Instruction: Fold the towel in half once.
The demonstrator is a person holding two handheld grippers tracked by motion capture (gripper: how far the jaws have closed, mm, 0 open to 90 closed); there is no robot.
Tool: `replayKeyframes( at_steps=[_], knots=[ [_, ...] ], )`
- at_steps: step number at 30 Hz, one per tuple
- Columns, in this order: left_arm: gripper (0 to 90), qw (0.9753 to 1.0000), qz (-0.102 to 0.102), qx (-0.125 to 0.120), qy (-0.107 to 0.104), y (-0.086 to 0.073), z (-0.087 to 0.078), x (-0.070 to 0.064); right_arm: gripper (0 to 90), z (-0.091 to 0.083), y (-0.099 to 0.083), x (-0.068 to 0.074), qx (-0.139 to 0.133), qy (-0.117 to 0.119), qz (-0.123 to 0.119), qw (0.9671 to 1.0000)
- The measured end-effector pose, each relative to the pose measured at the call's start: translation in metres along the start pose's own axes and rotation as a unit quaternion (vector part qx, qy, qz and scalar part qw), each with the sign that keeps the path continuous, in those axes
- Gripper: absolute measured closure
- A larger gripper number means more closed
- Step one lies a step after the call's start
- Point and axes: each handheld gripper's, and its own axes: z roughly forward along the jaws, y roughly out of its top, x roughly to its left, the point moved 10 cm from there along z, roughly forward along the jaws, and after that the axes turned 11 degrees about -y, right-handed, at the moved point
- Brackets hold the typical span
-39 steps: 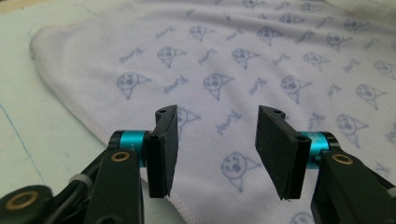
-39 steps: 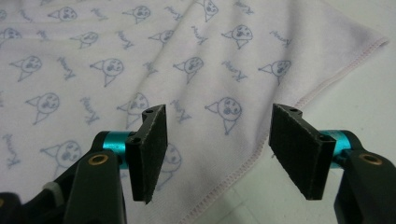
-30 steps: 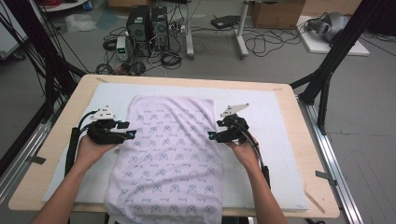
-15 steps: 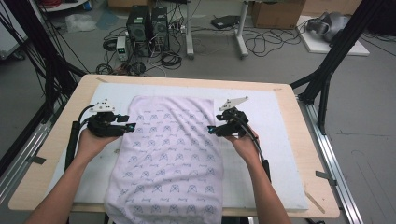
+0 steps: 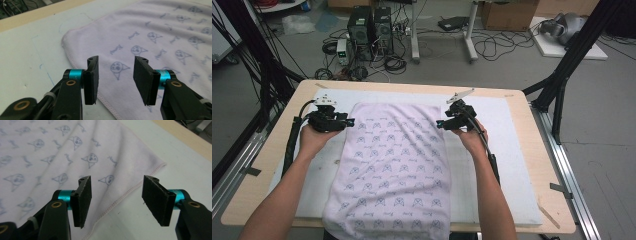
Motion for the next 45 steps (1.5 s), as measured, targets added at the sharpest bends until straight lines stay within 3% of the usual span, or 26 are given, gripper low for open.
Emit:
replayKeyframes(
  at_steps=[2, 5, 7, 10, 11, 14, 15, 16, 20, 22, 23, 27, 30, 34, 35, 36, 40, 42, 44, 45],
  knots=[
    [58.7, 0.9998, -0.002, 0.007, 0.020, -0.004, 0.007, 0.010, 43.4, 0.011, -0.004, 0.000, 0.009, 0.001, 0.000, 1.0000],
    [59.5, 0.9990, -0.029, 0.016, 0.031, -0.014, 0.019, 0.022, 44.9, 0.026, -0.011, -0.003, 0.021, -0.005, 0.008, 0.9997],
    [59.5, 0.9978, -0.032, 0.039, 0.043, -0.023, 0.027, 0.027, 46.3, 0.033, -0.016, -0.003, 0.027, -0.002, 0.020, 0.9994],
    [60.1, 0.9972, -0.046, 0.033, 0.050, -0.025, 0.030, 0.030, 49.8, 0.041, -0.022, -0.004, 0.036, -0.001, 0.030, 0.9989],
    [62.2, 0.9971, -0.042, 0.033, 0.054, -0.024, 0.031, 0.030, 51.3, 0.044, -0.024, -0.004, 0.040, 0.001, 0.038, 0.9985],
    [79.6, 0.9979, -0.034, 0.032, 0.045, -0.023, 0.033, 0.026, 69.3, 0.044, -0.024, -0.007, 0.026, 0.000, 0.058, 0.9980],
    [85.1, 0.9981, -0.021, 0.039, 0.042, -0.022, 0.035, 0.022, 77.6, 0.043, -0.024, -0.004, 0.026, 0.014, 0.063, 0.9976],
    [86.0, 0.9981, -0.021, 0.039, 0.042, -0.022, 0.035, 0.022, 82.1, 0.043, -0.024, -0.002, 0.024, 0.024, 0.065, 0.9973],
    [87.0, 0.9983, -0.024, 0.045, 0.030, -0.021, 0.033, 0.021, 84.7, 0.041, -0.022, 0.002, 0.021, 0.046, 0.068, 0.9964],
    [87.0, 0.9987, -0.024, 0.038, 0.024, -0.019, 0.030, 0.019, 84.7, 0.036, -0.020, 0.000, 0.017, 0.046, 0.067, 0.9965],
    [87.0, 0.9993, -0.028, 0.022, 0.008, -0.013, 0.026, 0.015, 84.8, 0.032, -0.018, -0.001, 0.012, 0.047, 0.067, 0.9966],
    [87.1, 0.9992, -0.034, -0.016, -0.013, 0.001, 0.015, 0.008, 84.8, 0.011, -0.011, -0.012, -0.007, 0.033, 0.056, 0.9979],
    [87.1, 0.9993, -0.028, -0.019, -0.017, 0.005, 0.009, 0.005, 84.8, -0.005, -0.011, -0.020, -0.016, 0.032, 0.065, 0.9973],
    [87.0, 0.9990, -0.015, -0.026, -0.034, 0.013, -0.006, -0.005, 84.7, -0.028, -0.006, -0.019, -0.039, 0.051, 0.064, 0.9959],
    [87.0, 0.9989, -0.010, -0.027, -0.038, 0.014, -0.011, -0.009, 84.7, -0.033, -0.005, -0.017, -0.044, 0.055, 0.065, 0.9954],
    [87.0, 0.9989, 0.009, -0.025, -0.039, 0.015, -0.021, -0.017, 84.7, -0.038, -0.005, -0.014, -0.048, 0.057, 0.060, 0.9954],
    [86.9, 0.9978, 0.015, -0.040, -0.051, 0.013, -0.040, -0.031, 84.7, -0.056, -0.012, 0.004, -0.054, 0.075, 0.045, 0.9947],
    [86.9, 0.9964, 0.019, -0.052, -0.064, 0.004, -0.051, -0.045, 84.8, -0.067, -0.019, 0.017, -0.063, 0.081, 0.037, 0.9941],
    [86.9, 0.9965, 0.032, -0.041, -0.066, -0.020, -0.060, -0.062, 84.8, -0.076, -0.030, 0.029, -0.066, 0.088, 0.034, 0.9933],
    [86.9, 0.9965, 0.032, -0.041, -0.066, -0.020, -0.060, -0.062, 84.8, -0.078, -0.037, 0.035, -0.063, 0.092, 0.034, 0.9932]
  ],
)
